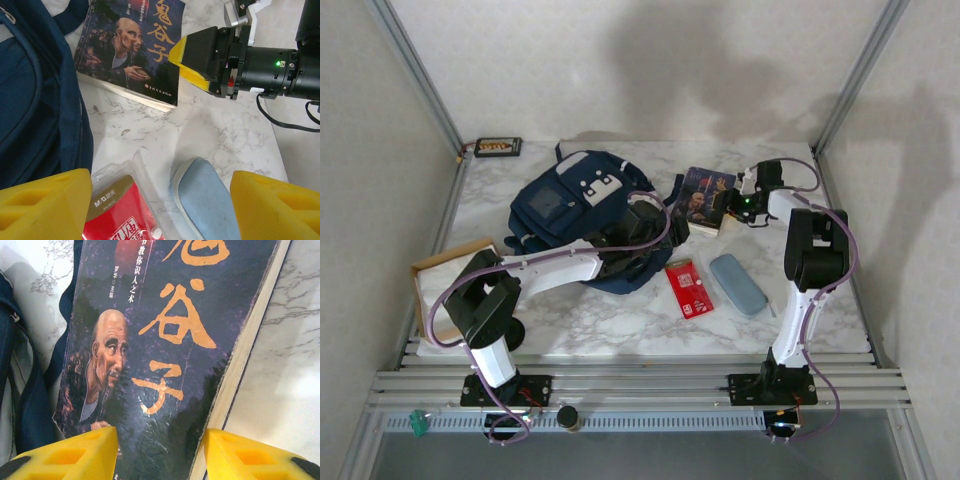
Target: Pack the student bag
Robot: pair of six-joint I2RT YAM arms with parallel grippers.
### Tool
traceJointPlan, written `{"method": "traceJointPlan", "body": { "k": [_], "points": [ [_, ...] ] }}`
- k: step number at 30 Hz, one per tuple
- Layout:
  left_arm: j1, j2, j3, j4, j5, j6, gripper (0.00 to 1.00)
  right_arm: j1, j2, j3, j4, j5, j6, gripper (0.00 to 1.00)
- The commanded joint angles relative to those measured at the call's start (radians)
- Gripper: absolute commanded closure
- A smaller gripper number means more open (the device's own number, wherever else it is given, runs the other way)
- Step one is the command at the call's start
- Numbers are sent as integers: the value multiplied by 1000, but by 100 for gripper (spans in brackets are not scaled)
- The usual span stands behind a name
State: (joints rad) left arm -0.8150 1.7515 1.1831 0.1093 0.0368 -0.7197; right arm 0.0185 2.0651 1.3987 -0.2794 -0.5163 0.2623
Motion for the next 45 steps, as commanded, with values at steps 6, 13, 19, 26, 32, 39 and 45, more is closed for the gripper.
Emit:
{"method": "traceJointPlan", "body": {
  "k": [6,13,19,26,32,39,45],
  "points": [
    [24,14,-24,32,7,-11,27,18,8,16,-43,166,91,46],
    [41,30,-7,24,9,5,27,61,33,26,-13,97,115,48],
    [71,86,18,22,36,30,27,84,28,45,-12,71,103,54],
    [83,144,32,40,94,42,27,104,50,83,17,20,107,58],
    [90,148,19,45,92,34,28,110,69,85,78,-20,170,65],
    [92,138,4,56,91,27,27,110,78,67,141,-18,273,78],
    [93,134,-2,64,91,19,27,115,97,66,170,-41,333,85]
  ]
}}
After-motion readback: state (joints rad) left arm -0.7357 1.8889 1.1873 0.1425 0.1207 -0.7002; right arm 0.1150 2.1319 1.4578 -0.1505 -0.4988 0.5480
